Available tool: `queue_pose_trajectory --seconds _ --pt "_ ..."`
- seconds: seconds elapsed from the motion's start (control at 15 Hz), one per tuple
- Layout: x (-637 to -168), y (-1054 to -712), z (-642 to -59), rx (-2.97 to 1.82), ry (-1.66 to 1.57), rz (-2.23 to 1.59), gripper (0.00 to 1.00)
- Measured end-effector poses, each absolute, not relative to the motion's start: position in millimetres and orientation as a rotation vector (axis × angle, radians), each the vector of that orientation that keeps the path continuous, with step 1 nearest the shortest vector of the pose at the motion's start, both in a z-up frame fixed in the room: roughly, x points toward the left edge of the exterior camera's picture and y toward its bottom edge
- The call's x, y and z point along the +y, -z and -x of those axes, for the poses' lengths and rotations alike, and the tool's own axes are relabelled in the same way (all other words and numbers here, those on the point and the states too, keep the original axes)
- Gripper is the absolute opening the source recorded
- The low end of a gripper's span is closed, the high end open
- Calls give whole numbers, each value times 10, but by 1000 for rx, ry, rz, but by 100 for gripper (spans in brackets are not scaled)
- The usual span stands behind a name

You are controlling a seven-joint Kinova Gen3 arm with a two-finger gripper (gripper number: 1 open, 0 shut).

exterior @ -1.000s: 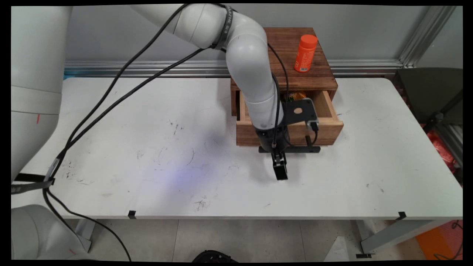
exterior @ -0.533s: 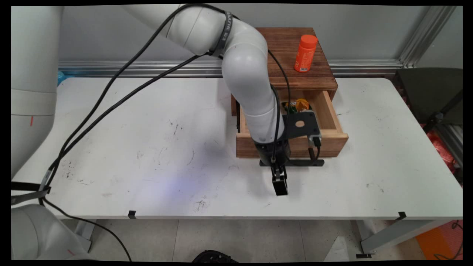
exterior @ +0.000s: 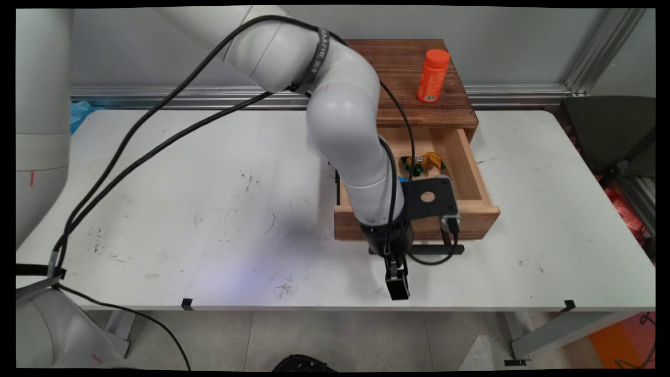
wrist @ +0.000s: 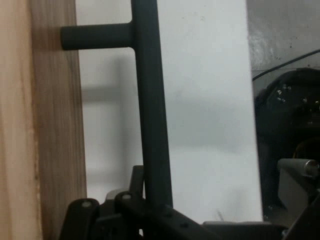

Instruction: Open the drawer

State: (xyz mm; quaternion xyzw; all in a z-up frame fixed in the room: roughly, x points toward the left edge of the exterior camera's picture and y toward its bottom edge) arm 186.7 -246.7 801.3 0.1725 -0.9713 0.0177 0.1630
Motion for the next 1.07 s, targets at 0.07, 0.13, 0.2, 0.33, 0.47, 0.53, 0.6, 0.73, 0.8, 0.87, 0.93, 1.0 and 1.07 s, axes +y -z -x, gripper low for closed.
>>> queue_pose_trajectory --seconds 0.07,0.13,0.2,0.33,0.47,0.53,0.6,0.73,0.8,0.87,0.93,1.0,1.07 --pt "-2415 -8015 -1851 -2769 -52 -493 100" --pt "-2372 -8018 -1837 -2767 -54 -495 100" --pt "-2326 -8022 -1821 -2764 -57 -496 100" --pt "-2248 -8028 -1793 -2760 -61 -499 100" --pt "-2175 -8034 -1768 -2755 -64 -502 100" --pt "-2141 -8037 -1755 -2752 -65 -503 100" --pt "-2109 -8040 -1743 -2750 -65 -504 100" --pt "-2056 -8043 -1726 -2747 -64 -506 100" --pt "-2041 -8043 -1722 -2746 -63 -507 100" --pt "-2019 -8045 -1716 -2744 -62 -507 100" --pt "-1994 -8047 -1708 -2742 -61 -508 100" --pt "-1979 -8050 -1701 -2740 -60 -506 100" --pt "-1966 -8056 -1697 -2738 -62 -506 100"
